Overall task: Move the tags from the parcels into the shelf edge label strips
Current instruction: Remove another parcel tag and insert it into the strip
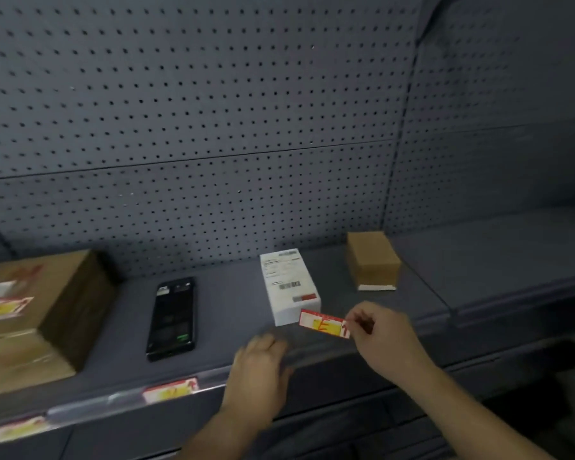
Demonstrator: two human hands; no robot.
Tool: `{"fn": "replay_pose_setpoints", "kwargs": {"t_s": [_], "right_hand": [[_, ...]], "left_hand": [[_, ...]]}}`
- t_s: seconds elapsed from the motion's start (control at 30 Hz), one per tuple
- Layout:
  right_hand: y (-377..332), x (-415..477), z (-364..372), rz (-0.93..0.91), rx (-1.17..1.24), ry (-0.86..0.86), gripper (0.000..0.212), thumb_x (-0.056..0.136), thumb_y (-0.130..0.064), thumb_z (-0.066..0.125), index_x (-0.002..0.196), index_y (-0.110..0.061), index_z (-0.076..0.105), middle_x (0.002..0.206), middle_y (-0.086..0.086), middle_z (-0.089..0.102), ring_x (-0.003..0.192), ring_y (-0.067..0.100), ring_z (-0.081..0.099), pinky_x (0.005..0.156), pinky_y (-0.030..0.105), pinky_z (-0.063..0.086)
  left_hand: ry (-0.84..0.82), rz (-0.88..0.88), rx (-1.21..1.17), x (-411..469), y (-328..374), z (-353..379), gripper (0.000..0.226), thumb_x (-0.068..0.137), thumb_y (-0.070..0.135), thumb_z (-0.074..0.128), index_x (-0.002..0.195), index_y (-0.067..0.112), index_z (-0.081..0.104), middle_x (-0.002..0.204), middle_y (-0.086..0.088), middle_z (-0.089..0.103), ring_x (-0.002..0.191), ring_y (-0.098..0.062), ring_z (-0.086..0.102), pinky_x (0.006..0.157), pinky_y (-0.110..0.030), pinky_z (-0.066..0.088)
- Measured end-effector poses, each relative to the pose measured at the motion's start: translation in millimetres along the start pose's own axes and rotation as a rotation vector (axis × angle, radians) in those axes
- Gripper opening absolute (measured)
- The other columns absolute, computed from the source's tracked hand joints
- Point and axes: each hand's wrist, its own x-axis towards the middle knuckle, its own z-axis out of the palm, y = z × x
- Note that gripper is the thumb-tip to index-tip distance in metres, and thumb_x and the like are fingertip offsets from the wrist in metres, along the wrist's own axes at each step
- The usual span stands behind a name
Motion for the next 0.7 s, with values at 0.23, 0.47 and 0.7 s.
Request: {"fn": "replay_pose_setpoints", "kwargs": {"t_s": [0.23, 0.47, 0.7], "right_hand": [[-3.4, 0.4, 11.1, 0.005, -0.027, -0.036, 0.013, 0.091, -0.017, 0.066, 0.083, -0.026, 0.066, 0.08, -0.013, 0.067, 0.075, 0.001, 0.061, 0.061, 0.012, 0.046], [0.2, -4.4, 12.9, 0.038, -0.016, -0.036, 0.011, 0.091, -0.018, 0.067, 0.084, -0.026, 0.066, 0.08, -0.014, 0.067, 0.075, 0.002, 0.063, 0.062, 0.014, 0.048], [7.0, -1.0, 12.6, 0.038, -0.008, -0.029, 0.008, 0.091, -0.018, 0.068, 0.086, -0.025, 0.067, 0.084, -0.012, 0.067, 0.079, 0.002, 0.063, 0.066, 0.016, 0.05]], "left_hand": [[-0.035, -0.05, 0.118, -5.1, -2.3, 19.3, 0.043, 0.063, 0.019, 0.08, 0.101, 0.031, 0.065, 0.097, 0.009, 0.058, 0.092, -0.017, 0.055, 0.079, -0.032, 0.047], [0.087, -0.015, 0.15, -4.5, -3.6, 30.1, 0.056, 0.039, 0.001, 0.084, 0.089, 0.021, 0.068, 0.085, 0.0, 0.063, 0.077, -0.024, 0.059, 0.068, -0.036, 0.052], [0.173, 0.027, 0.172, -3.4, -3.9, 37.9, 0.052, 0.04, -0.003, 0.082, 0.087, 0.014, 0.069, 0.083, -0.005, 0.064, 0.075, -0.027, 0.059, 0.066, -0.038, 0.052]]}}
